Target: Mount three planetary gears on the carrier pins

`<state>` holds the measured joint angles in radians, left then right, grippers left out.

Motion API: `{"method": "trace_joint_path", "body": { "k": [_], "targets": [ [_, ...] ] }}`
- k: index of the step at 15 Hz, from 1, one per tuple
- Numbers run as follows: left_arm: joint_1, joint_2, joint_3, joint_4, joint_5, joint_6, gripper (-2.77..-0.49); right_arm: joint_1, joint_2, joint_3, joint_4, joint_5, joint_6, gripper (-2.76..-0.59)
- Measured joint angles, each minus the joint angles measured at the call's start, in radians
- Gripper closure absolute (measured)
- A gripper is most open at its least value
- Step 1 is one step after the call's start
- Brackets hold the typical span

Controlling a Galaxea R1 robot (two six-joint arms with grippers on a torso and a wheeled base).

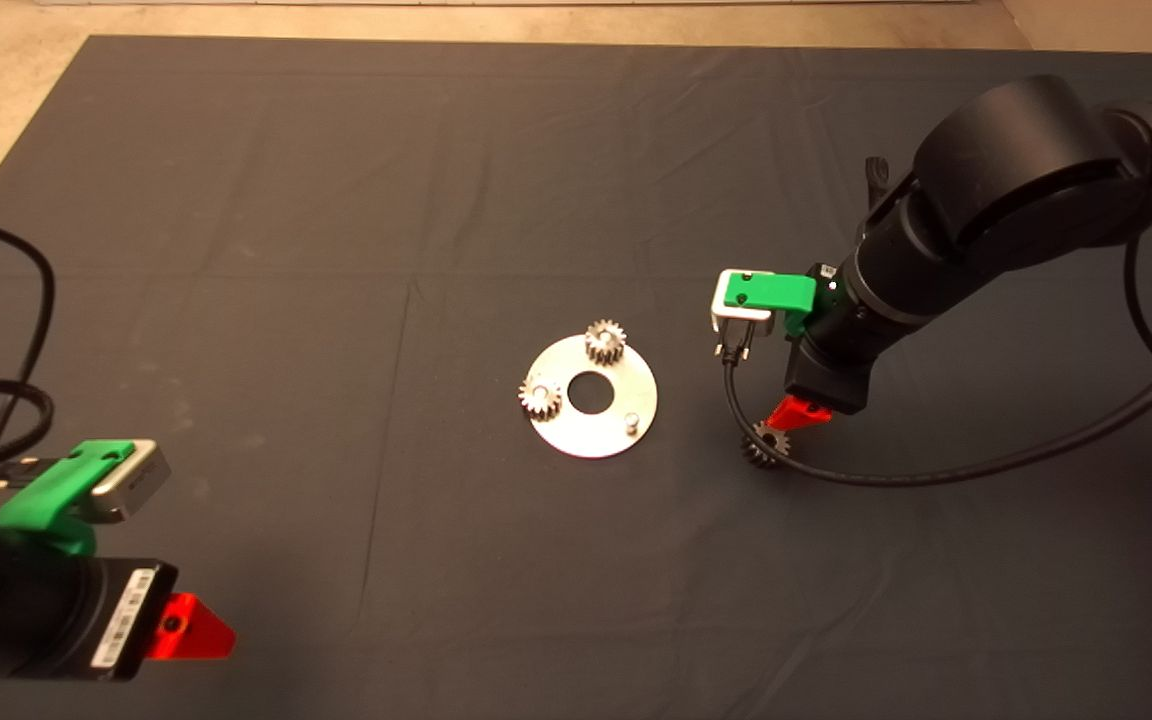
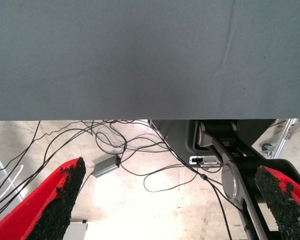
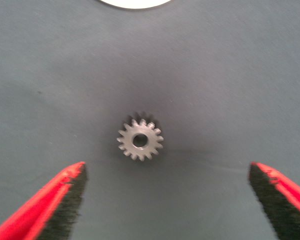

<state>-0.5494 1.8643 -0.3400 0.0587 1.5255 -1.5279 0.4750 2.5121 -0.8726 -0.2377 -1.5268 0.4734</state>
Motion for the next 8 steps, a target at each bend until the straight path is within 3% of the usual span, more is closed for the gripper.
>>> {"method": "trace_joint_path", "body": {
  "k": [3,5,7,8],
  "targets": [
    [0.000,0.000,0.000,0.000,0.000,0.000,-2.46,-0.027,-0.010,0.005,0.000,0.000,0.004,-2.47],
    [0.000,0.000,0.000,0.000,0.000,0.000,-2.46,-0.054,-0.011,0.005,0.000,-0.002,0.007,-2.60],
    [0.000,0.000,0.000,0.000,0.000,0.000,-2.46,-0.067,-0.015,0.005,0.000,-0.002,0.007,-2.60],
    [0.000,0.000,0.000,0.000,0.000,0.000,-2.46,-0.071,-0.016,0.005,0.000,0.000,0.007,-2.70]
  ]
}}
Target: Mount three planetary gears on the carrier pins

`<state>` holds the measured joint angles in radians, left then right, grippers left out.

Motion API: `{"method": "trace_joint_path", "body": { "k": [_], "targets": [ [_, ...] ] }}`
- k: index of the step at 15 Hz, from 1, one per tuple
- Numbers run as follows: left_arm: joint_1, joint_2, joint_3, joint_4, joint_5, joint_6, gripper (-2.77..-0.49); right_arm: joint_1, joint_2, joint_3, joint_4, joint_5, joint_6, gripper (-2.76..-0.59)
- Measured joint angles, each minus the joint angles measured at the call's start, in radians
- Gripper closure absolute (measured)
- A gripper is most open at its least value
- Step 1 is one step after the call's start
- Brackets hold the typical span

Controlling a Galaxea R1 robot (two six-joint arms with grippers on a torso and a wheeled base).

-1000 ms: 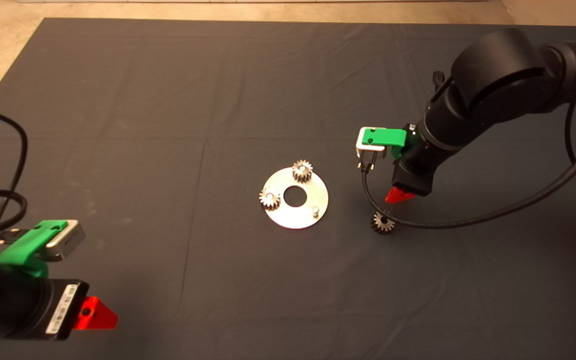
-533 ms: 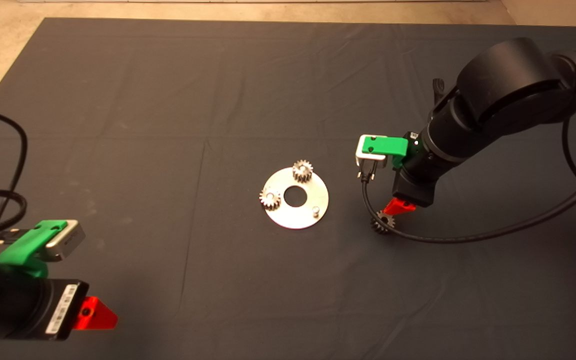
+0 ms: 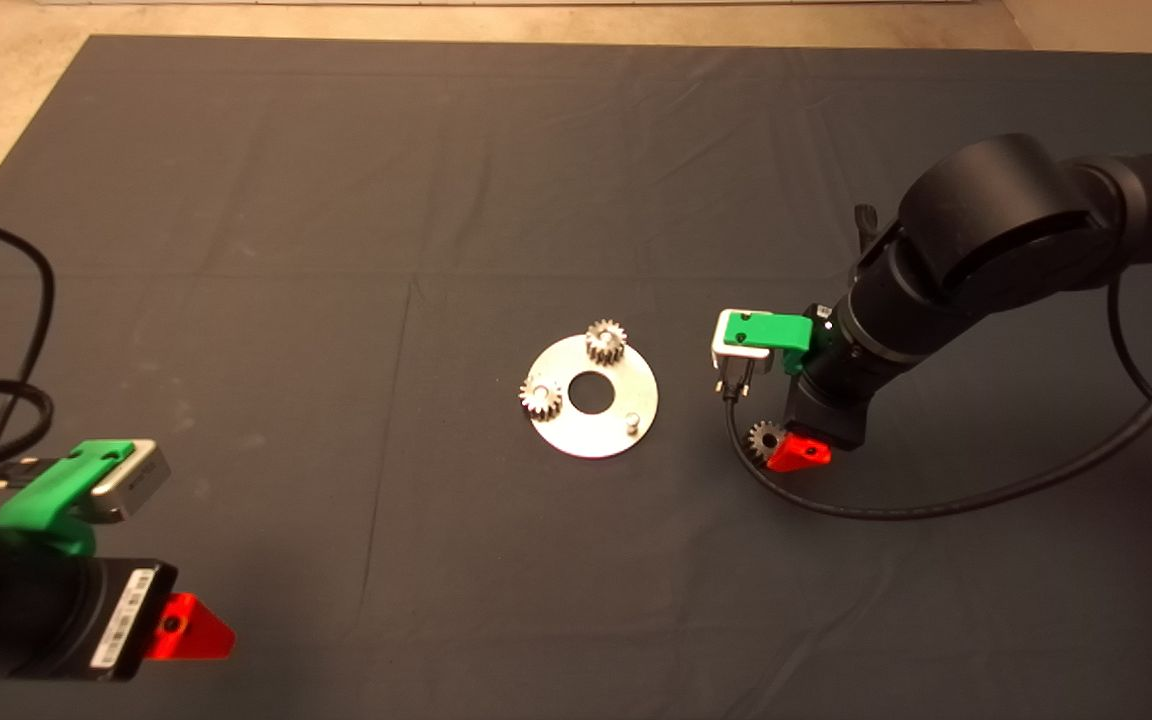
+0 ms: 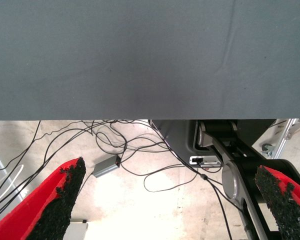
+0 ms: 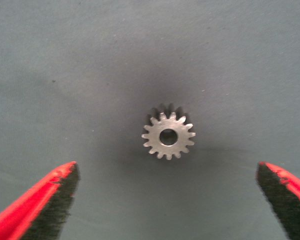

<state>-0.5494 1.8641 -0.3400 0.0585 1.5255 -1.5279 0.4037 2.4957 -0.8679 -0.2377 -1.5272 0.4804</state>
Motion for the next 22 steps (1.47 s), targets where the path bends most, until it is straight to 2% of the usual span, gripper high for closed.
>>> {"method": "trace_joint_path", "body": {
  "k": [1,12,15,19,22],
  "targets": [
    [0.000,0.000,0.000,0.000,0.000,0.000,-2.46,-0.003,-0.002,0.000,0.000,-0.001,0.000,-2.76],
    [0.000,0.000,0.000,-0.001,0.000,0.000,-2.46,-0.061,-0.020,-0.016,0.000,-0.003,0.000,-2.76],
    [0.000,0.000,0.000,-0.002,0.000,0.000,-2.46,-0.065,-0.021,-0.023,-0.002,-0.002,-0.001,-2.76],
    [0.000,0.000,0.000,-0.002,0.000,0.000,-2.46,-0.099,-0.028,-0.032,-0.015,-0.003,-0.001,-2.76],
    [0.000,0.000,0.000,-0.002,0.000,0.000,-2.46,-0.099,-0.028,-0.032,-0.047,-0.002,-0.001,-2.71]
  ]
}}
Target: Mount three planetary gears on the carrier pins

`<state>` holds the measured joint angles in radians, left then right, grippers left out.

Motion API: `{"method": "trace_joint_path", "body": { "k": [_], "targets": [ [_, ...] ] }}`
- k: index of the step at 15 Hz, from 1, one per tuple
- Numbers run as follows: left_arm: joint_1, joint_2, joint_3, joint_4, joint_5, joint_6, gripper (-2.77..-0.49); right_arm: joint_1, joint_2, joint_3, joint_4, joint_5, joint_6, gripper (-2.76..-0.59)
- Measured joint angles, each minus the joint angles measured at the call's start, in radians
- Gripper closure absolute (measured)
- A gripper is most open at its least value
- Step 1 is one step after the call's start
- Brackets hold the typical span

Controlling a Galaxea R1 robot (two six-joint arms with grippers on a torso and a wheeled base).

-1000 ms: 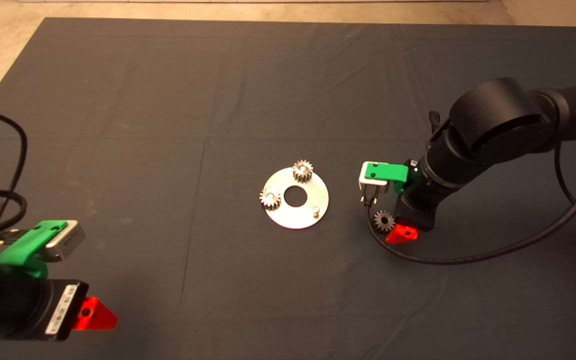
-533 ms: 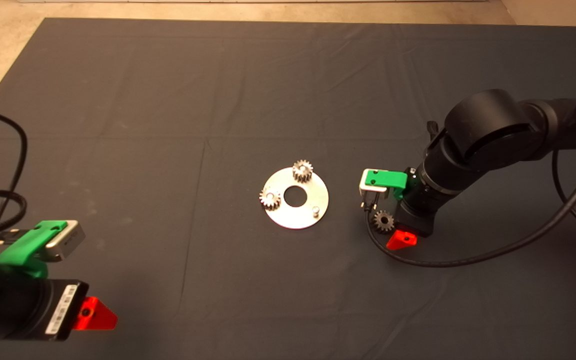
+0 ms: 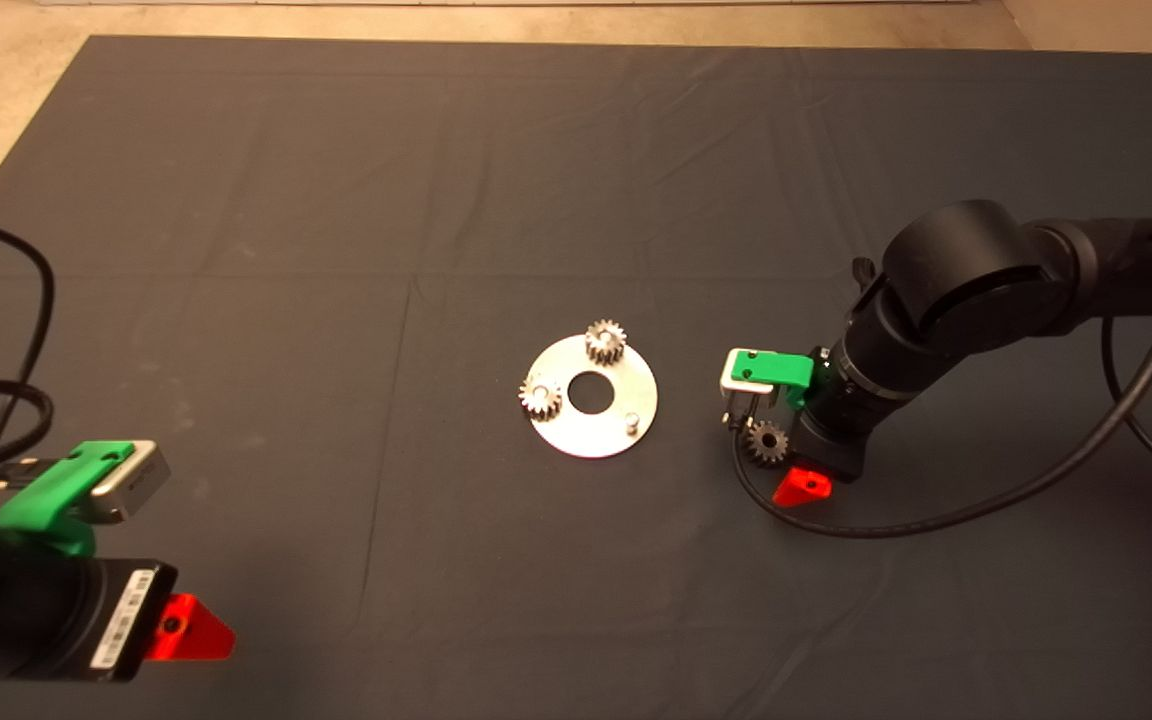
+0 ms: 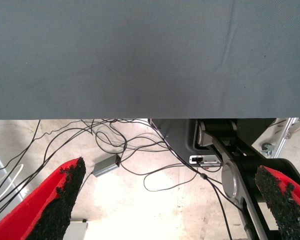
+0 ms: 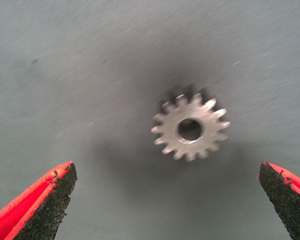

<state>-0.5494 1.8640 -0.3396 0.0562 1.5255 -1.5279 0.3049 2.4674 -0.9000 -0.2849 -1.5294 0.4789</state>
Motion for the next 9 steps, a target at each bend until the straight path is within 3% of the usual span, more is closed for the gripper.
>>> {"method": "trace_joint_path", "body": {
  "k": [2,6,9],
  "targets": [
    [0.000,0.000,0.000,0.000,0.000,0.000,-2.46,0.000,-0.003,0.000,-0.021,0.000,-0.002,-2.68],
    [0.000,0.000,0.000,0.000,0.000,0.000,-2.46,-0.011,-0.005,-0.008,-0.047,0.000,-0.006,-2.40],
    [0.000,0.000,0.000,0.000,0.000,0.000,-2.46,-0.025,-0.005,-0.011,-0.069,0.000,-0.007,-2.38]
  ]
}}
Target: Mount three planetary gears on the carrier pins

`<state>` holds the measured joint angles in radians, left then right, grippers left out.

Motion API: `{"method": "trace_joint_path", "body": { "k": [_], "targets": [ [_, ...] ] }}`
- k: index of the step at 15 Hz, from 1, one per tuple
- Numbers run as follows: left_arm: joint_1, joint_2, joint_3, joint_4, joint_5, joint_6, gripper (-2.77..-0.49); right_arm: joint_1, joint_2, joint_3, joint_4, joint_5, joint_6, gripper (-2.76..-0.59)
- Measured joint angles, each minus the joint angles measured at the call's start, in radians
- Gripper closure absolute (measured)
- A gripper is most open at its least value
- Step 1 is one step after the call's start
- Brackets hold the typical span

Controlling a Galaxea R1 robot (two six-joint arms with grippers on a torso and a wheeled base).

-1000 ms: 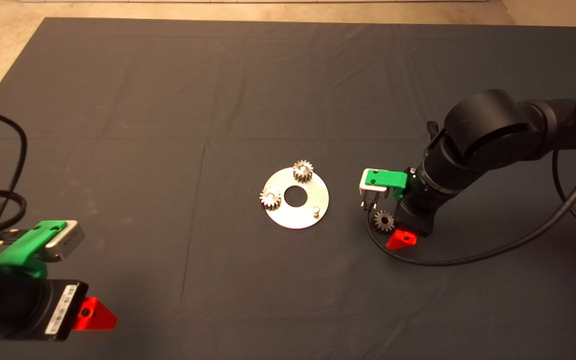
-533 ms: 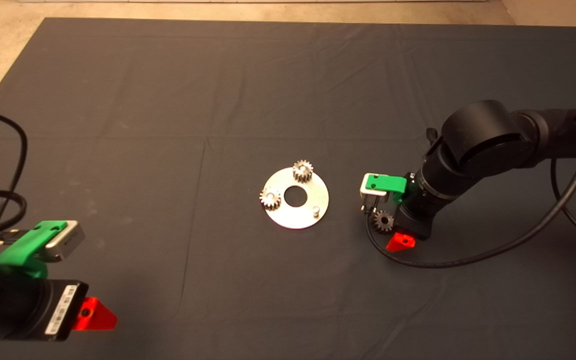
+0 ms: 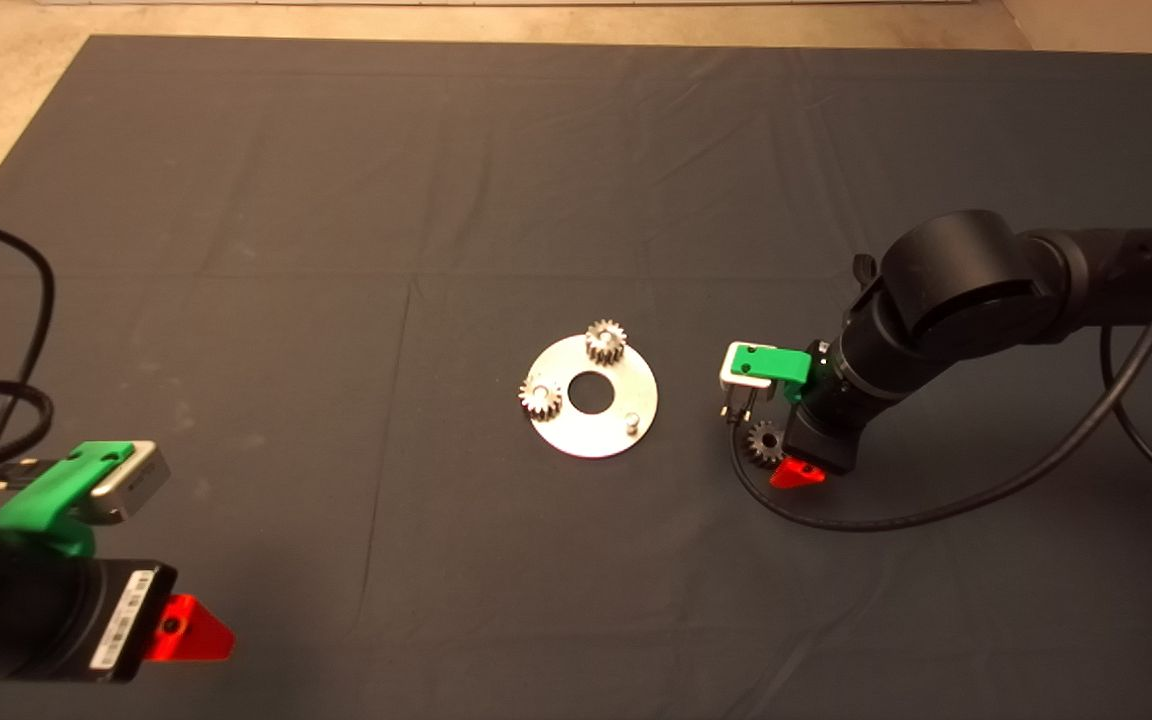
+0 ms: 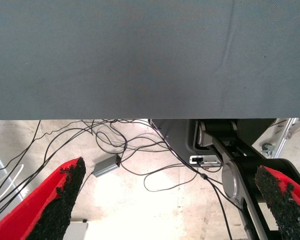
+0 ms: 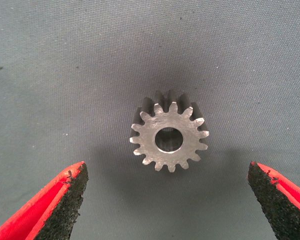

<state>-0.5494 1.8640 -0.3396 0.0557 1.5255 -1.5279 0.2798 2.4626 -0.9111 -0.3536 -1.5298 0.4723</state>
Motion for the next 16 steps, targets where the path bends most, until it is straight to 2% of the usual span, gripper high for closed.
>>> {"method": "trace_joint_path", "body": {
  "k": [1,4,6,8,9,12,13,16],
  "targets": [
    [0.000,0.000,0.000,0.000,0.000,0.000,-2.46,0.000,0.000,0.000,-0.008,0.000,0.000,-2.27],
    [0.000,0.000,0.000,0.000,0.000,0.000,-2.46,0.000,0.000,0.000,-0.017,0.000,-0.002,-2.21],
    [0.000,0.000,0.000,0.000,0.000,0.000,-2.46,-0.011,0.000,-0.001,-0.023,0.000,-0.003,-2.09],
    [0.000,0.000,0.000,0.000,0.000,0.000,-2.46,-0.016,0.000,-0.001,-0.024,0.000,-0.003,-2.08],
    [0.000,0.000,0.000,0.000,0.000,0.000,-2.46,-0.016,0.000,-0.002,-0.024,0.000,-0.003,-1.95],
    [0.000,0.000,0.000,0.000,0.000,0.000,-2.46,-0.020,0.000,-0.002,-0.025,0.000,-0.003,-1.93],
    [0.000,0.000,0.000,0.000,0.000,0.000,-2.46,-0.024,0.000,-0.002,-0.025,0.000,-0.003,-1.82],
    [0.000,0.000,0.000,0.000,0.000,0.000,-2.46,-0.033,0.000,-0.002,-0.026,0.000,-0.003,-1.78]
  ]
}}
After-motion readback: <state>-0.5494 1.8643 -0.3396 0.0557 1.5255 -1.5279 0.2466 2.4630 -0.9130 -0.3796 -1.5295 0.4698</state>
